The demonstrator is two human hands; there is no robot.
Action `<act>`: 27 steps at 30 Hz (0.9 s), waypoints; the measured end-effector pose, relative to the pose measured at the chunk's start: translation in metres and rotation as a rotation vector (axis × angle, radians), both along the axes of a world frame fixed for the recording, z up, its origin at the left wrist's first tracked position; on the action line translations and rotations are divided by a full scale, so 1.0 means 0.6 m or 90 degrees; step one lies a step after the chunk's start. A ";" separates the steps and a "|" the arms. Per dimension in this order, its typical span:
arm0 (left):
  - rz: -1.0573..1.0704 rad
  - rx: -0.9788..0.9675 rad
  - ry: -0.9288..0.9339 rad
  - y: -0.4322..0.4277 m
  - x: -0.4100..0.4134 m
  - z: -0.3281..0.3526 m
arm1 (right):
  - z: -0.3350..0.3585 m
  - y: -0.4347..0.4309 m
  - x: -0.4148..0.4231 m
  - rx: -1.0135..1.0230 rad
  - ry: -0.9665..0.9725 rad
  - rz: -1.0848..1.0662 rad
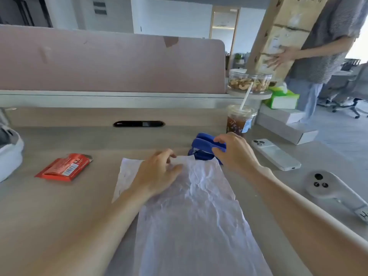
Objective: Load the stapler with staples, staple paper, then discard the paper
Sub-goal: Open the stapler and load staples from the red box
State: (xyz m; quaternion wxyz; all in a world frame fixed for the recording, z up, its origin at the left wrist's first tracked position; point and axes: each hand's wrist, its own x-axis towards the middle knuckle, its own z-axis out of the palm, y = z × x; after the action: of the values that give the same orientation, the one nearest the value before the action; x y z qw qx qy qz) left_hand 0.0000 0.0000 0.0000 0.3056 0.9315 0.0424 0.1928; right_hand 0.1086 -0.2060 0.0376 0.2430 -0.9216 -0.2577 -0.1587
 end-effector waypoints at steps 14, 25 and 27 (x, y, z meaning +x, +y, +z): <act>-0.021 0.043 0.016 0.009 0.011 -0.016 | -0.025 0.015 0.020 0.075 -0.001 0.028; -0.026 0.098 0.083 0.007 0.005 -0.007 | 0.052 -0.017 -0.051 0.222 -0.056 0.028; -0.043 0.088 0.111 0.006 -0.001 0.004 | 0.053 -0.024 -0.072 0.179 -0.038 0.054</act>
State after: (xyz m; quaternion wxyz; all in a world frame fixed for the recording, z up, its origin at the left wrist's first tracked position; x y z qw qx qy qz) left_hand -0.0007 0.0035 0.0022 0.2420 0.9645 0.0239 0.1030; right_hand 0.0657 -0.2201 0.0692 0.3681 -0.8619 -0.2785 -0.2098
